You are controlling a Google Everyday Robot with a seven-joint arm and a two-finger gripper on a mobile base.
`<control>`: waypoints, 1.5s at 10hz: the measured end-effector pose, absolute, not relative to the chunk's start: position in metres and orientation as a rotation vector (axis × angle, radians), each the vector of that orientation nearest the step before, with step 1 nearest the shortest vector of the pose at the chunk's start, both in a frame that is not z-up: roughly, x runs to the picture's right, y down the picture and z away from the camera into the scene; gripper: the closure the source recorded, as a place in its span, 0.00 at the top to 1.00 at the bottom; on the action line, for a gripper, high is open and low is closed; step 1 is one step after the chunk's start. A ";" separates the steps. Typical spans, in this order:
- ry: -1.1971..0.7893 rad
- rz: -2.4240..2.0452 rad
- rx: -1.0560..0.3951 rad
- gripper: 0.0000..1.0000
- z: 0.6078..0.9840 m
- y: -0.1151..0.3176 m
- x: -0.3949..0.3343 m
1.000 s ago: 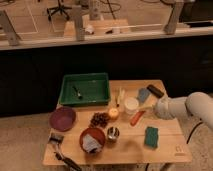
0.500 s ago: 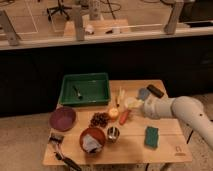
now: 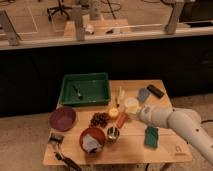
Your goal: Place pepper in metal cup
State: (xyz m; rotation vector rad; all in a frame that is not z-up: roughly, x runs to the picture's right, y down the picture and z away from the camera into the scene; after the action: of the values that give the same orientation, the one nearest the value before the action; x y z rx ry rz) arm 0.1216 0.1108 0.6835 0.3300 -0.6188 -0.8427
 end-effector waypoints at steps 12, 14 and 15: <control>-0.631 -0.869 0.358 0.13 0.598 0.094 0.095; -0.631 -0.869 0.358 0.13 0.598 0.094 0.095; -0.631 -0.868 0.358 0.13 0.598 0.094 0.095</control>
State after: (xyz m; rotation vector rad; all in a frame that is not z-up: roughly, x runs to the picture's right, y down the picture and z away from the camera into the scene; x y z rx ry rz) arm 0.0955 0.0939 0.5977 0.3581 -0.6306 -0.8684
